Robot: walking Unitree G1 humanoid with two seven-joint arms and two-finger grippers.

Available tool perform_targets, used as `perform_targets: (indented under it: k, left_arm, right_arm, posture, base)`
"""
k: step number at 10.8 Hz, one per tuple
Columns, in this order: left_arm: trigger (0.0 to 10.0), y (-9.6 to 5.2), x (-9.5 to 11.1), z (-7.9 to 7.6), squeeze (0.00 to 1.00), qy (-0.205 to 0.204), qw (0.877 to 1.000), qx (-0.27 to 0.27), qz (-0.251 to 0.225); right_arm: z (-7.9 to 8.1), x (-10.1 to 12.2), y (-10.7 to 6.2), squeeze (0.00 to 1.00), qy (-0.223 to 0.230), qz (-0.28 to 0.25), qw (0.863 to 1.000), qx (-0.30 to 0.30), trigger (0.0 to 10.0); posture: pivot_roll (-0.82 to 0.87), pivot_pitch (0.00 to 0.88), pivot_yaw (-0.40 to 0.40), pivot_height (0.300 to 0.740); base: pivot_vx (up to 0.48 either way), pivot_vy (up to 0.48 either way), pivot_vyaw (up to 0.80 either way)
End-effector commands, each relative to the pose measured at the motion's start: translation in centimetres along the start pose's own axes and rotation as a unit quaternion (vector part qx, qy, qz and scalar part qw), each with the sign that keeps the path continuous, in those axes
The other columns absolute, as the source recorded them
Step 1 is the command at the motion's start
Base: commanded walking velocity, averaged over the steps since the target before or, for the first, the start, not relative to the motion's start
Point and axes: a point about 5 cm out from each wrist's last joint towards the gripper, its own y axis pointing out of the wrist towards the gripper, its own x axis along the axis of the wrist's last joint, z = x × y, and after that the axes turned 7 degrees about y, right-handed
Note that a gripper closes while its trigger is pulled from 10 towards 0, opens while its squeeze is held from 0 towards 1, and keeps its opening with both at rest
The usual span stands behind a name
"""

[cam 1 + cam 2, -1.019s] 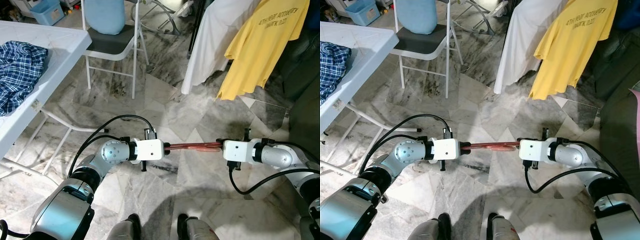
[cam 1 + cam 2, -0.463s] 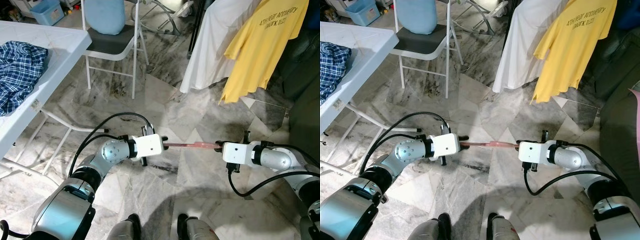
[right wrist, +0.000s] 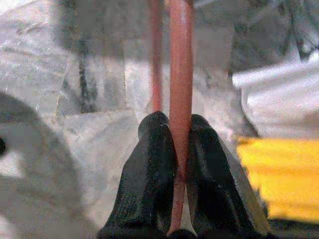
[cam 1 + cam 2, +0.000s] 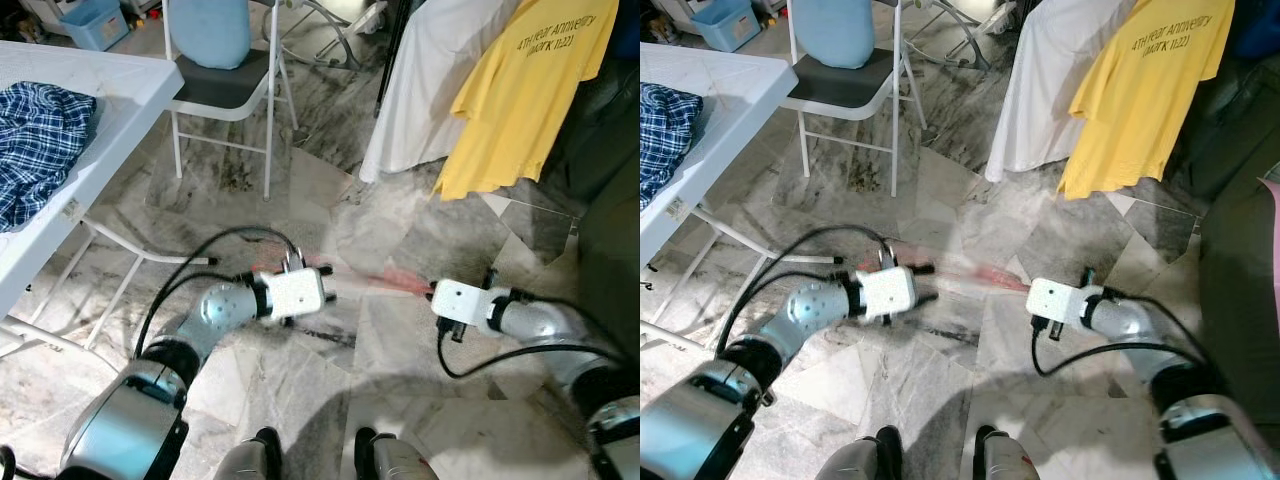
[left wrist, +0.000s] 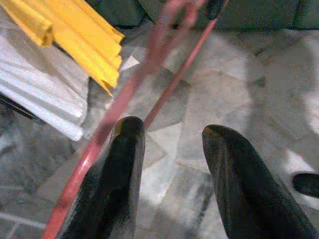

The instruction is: Hang hanger

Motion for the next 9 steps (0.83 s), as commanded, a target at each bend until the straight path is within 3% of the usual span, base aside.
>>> perform_targets:
  k: [1, 2, 3, 4, 5, 6, 7, 8, 9]
  left_arm:
    - [10.0, -0.5, -0.8, -0.5, 1.0, -0.019, 1.0, 0.015, 0.017]
    - [10.0, -0.6, -1.2, -0.3, 1.0, -0.059, 0.995, 0.071, 0.025]
    - [10.0, -0.9, -2.1, -0.5, 1.0, -0.136, 0.976, 0.166, 0.043]
    - [10.0, -1.1, -2.7, -0.8, 1.0, -0.186, 0.957, 0.216, 0.057]
    - [10.0, -2.1, -4.4, -2.6, 1.0, -0.297, 0.898, 0.31, 0.096]
    - [10.0, -2.4, -4.8, -3.1, 1.0, -0.317, 0.879, 0.336, 0.113]
    - [10.0, -3.0, -5.6, -4.3, 1.0, -0.353, 0.85, 0.364, 0.139]
    - [10.0, -3.0, -5.9, -5.6, 0.84, -0.402, 0.83, 0.359, 0.143]
    - [10.0, -2.7, -5.9, -6.5, 0.0, -0.424, 0.818, 0.359, 0.147]
  right_arm:
    - [1.0, -1.0, 0.1, 0.0, 0.054, 0.016, 0.998, -0.013, 0.0]
    - [1.8, -1.3, 0.4, 0.0, 0.102, 0.022, 0.994, -0.029, 0.0]
    - [2.9, -1.8, 0.8, 0.0, 0.195, 0.029, 0.978, -0.068, 0.0]
    - [3.5, -2.0, 1.0, 0.0, 0.253, 0.032, 0.963, -0.091, 0.0]
    - [5.3, -2.4, 1.3, 0.0, 0.378, 0.037, 0.913, -0.148, 0.0]
    - [5.6, -2.4, 1.3, 0.0, 0.415, 0.036, 0.893, -0.17, 0.0]
    - [6.3, -2.5, 1.2, 0.0, 0.475, 0.041, 0.856, -0.198, 0.0]
    - [6.6, -2.1, 1.3, 0.0, 0.519, 0.032, 0.829, -0.206, 4.5]
    - [7.2, -1.3, 1.6, 0.0, 0.547, 0.036, 0.812, -0.201, 10.0]
  posture:
    - [-0.12, 0.211, 0.05, 0.74]
    - [-0.12, 0.209, 0.049, 0.74]
    - [-0.13, 0.208, 0.046, 0.74]
    - [-0.13, 0.207, 0.043, 0.74]
    - [-0.14, 0.201, 0.034, 0.74]
    - [-0.14, 0.197, 0.029, 0.74]
    - [-0.15, 0.189, 0.023, 0.74]
    - [-0.16, 0.185, 0.018, 0.74]
    - [-0.17, 0.18, 0.016, 0.74]
  base:
    - [0.0, 0.0, 0.0]
    - [0.0, 0.0, 0.0]
    - [0.0, 0.0, 0.0]
    - [0.0, 0.0, 0.0]
    - [0.0, 0.0, 0.0]
    - [0.0, 0.0, 0.0]
    - [0.0, 0.0, 0.0]
    - [0.0, 0.0, 0.0]
    - [0.0, 0.0, 0.0]
